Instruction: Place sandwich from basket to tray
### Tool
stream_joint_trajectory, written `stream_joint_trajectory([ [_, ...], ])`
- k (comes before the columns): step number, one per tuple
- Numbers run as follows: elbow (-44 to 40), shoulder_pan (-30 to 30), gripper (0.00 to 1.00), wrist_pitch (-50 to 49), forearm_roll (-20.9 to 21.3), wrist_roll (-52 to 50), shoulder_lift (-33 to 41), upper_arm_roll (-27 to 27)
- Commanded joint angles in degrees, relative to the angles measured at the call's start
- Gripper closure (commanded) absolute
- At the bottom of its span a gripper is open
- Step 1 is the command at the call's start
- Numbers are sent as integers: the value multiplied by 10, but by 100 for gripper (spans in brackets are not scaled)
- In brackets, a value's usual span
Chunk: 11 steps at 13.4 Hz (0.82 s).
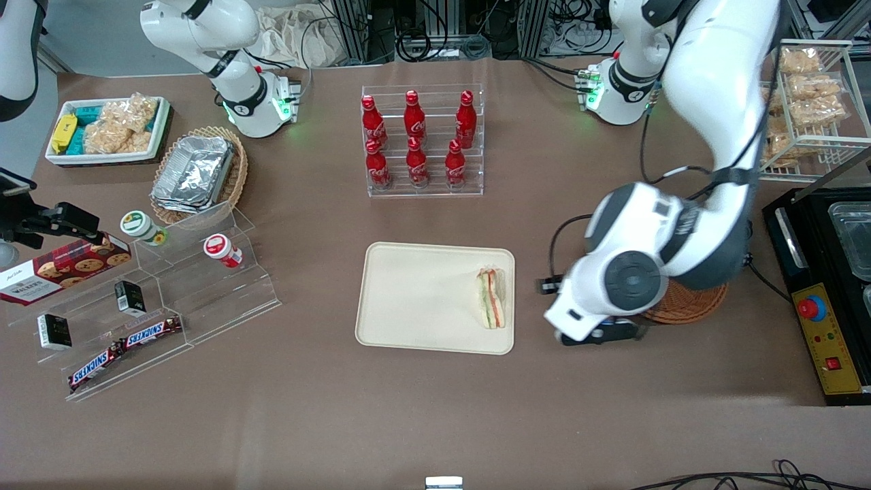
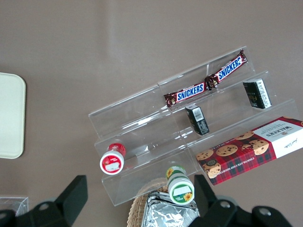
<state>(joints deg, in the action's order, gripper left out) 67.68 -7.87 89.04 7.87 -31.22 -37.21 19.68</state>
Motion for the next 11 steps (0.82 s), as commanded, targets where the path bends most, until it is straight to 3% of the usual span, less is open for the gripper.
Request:
stream_joint_trajectory([
  [1, 52, 43, 1, -27, -10, 71, 66, 5],
  [3, 97, 79, 1, -33, -10, 153, 118, 3],
  [8, 96, 154, 1, -45, -11, 308, 173, 3],
  [11, 94, 182, 1, -32, -22, 327, 178, 3],
])
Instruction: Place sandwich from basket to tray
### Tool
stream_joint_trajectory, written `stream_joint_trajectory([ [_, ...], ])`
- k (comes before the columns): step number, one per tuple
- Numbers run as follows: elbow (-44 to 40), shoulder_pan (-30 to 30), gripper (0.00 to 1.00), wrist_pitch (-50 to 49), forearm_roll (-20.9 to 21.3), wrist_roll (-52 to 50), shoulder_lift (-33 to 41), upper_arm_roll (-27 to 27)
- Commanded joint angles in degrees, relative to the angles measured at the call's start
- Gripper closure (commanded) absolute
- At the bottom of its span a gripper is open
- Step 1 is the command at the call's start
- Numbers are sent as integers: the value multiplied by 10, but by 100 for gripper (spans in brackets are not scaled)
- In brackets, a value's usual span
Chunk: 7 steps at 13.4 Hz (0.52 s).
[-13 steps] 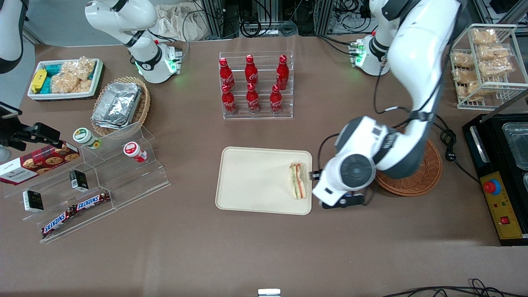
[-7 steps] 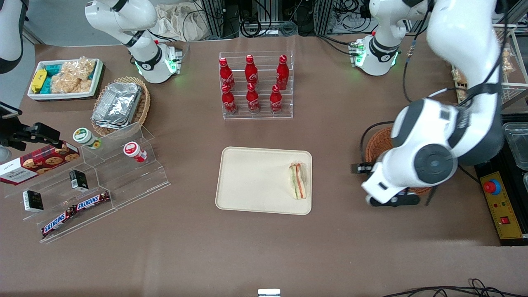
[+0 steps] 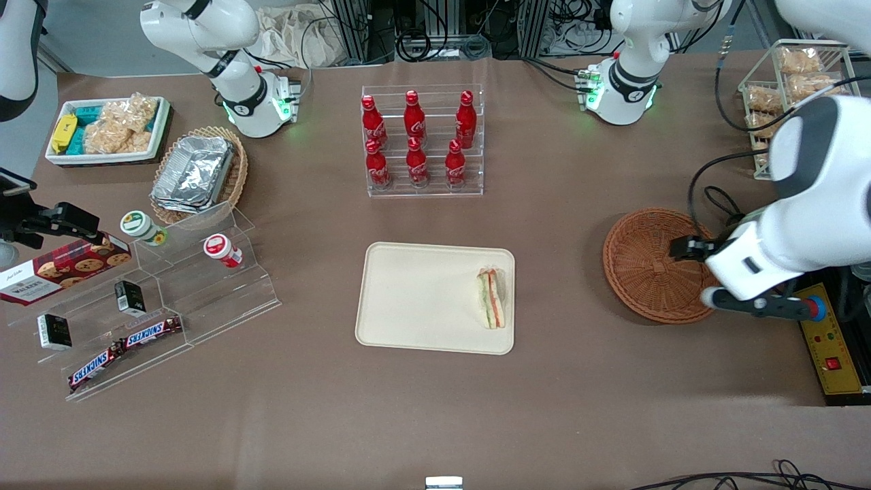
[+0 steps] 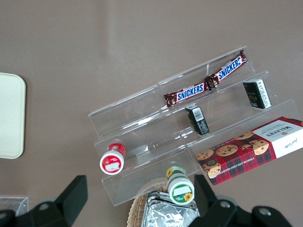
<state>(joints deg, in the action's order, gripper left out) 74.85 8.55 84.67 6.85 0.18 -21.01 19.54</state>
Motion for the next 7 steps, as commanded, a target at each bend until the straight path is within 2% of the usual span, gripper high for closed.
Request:
stream_joint_trajectory([
  [1, 22, 30, 1, 13, -13, 12, 17, 4],
  [5, 22, 49, 1, 13, -17, 10, 26, 4],
  [7, 22, 49, 1, 14, -5, 7, 27, 2],
])
